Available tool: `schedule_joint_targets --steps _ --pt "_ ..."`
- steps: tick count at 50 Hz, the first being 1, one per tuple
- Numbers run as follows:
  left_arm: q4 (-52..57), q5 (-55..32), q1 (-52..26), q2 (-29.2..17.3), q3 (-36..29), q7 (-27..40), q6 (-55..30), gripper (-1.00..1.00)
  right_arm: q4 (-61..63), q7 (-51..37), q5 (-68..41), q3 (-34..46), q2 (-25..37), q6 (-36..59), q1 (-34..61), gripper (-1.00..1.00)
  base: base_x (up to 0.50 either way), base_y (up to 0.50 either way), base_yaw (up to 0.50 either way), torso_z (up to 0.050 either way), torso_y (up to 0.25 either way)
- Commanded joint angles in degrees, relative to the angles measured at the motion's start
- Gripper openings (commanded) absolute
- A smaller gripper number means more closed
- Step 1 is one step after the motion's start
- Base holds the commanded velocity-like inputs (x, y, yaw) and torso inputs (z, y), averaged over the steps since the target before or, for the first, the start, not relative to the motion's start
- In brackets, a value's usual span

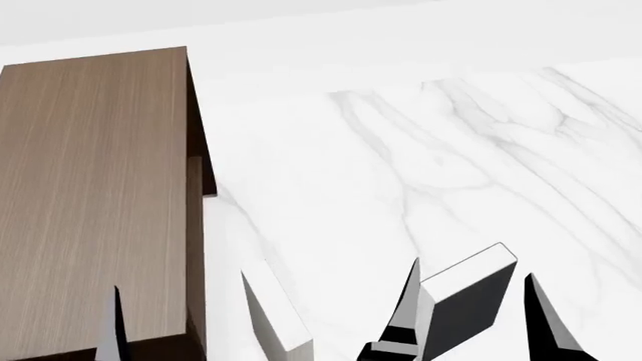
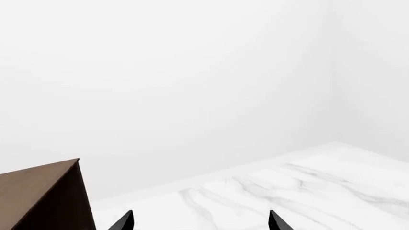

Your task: Pick up the book in the middle and place it on the cabinet shelf.

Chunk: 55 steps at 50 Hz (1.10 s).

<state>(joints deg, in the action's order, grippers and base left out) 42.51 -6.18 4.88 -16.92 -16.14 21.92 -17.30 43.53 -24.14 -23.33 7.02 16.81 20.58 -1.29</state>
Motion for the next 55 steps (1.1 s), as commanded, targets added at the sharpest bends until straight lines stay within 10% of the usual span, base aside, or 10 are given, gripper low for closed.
schedule_joint_targets --steps 1,26,38,55 --pt "0.4 -0.6 0.3 0.75 1.58 -1.67 1.49 1.0 -1.38 1.14 1.17 -0.9 -0.97 -0.75 0.0 1.0 0.0 0.0 0.0 0.0 0.0" --pt "5.04 -8.53 0.55 1.47 6.19 1.16 -4.13 1.0 -0.21 -0.55 -2.54 -1.24 -0.9 0.68 1.29 1.0 0.0 0.0 0.0 0.0 0.0" --pt "5.47 -8.36 0.29 0.81 5.67 2.01 -4.61 1.0 -8.79 -9.84 -14.4 -2.26 -3.57 25.57 40.39 1.0 0.0 0.0 0.0 0.0 0.0" --pt "5.69 -8.55 -0.03 0.09 5.2 2.9 -4.89 1.0 -48.18 -20.26 -0.81 0.57 -10.93 21.26 65.22 1.0 0.0 0.0 0.0 0.0 0.0"
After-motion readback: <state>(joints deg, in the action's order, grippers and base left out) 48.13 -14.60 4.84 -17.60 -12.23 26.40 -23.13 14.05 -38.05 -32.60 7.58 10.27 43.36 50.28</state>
